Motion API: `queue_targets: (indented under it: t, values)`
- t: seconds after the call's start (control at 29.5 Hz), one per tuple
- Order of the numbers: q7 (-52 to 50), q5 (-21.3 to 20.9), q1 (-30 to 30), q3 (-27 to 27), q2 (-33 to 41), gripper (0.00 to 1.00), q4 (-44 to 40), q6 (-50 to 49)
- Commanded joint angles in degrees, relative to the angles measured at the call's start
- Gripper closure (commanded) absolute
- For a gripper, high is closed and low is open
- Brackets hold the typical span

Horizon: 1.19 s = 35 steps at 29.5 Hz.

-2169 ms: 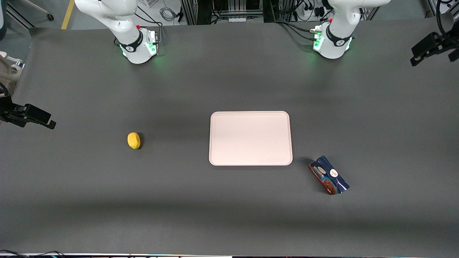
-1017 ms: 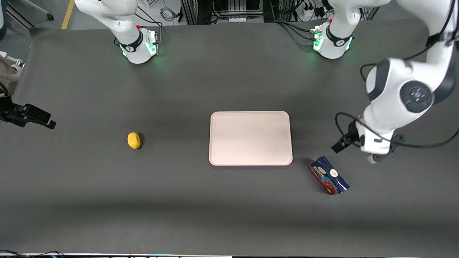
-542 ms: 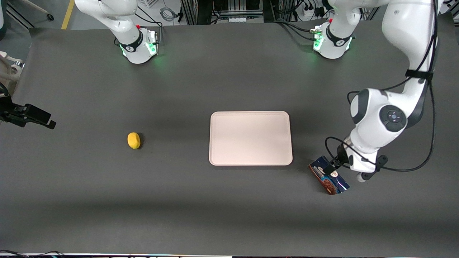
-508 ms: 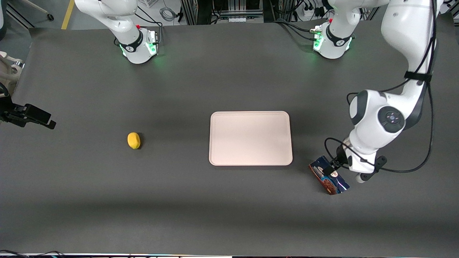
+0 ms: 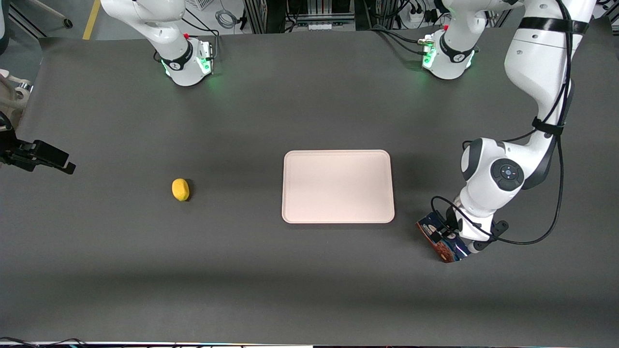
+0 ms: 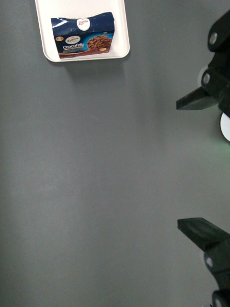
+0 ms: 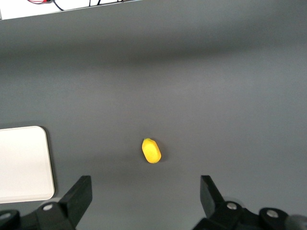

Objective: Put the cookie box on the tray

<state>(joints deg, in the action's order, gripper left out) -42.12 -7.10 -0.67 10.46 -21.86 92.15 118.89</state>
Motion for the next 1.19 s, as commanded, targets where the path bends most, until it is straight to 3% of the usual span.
queue_targets:
  t: [0.0,0.14,0.27,0.47,0.71,1.15]
  values:
    - [10.46,-0.55,0.06,-1.23,10.69,1.0,-4.86,-15.07]
    - [15.92,0.06,-0.12,-0.18,13.77,1.0,-11.18,-26.49]
    - [15.76,0.06,-0.12,5.17,13.95,1.0,-17.43,-36.78]
    - [12.51,-0.46,-0.38,15.8,13.61,1.0,-16.83,-39.0]
    - [11.8,0.59,-0.65,21.18,11.32,1.0,-5.77,-26.8]
    - [11.8,0.86,-0.21,21.01,7.1,1.0,19.02,5.54]
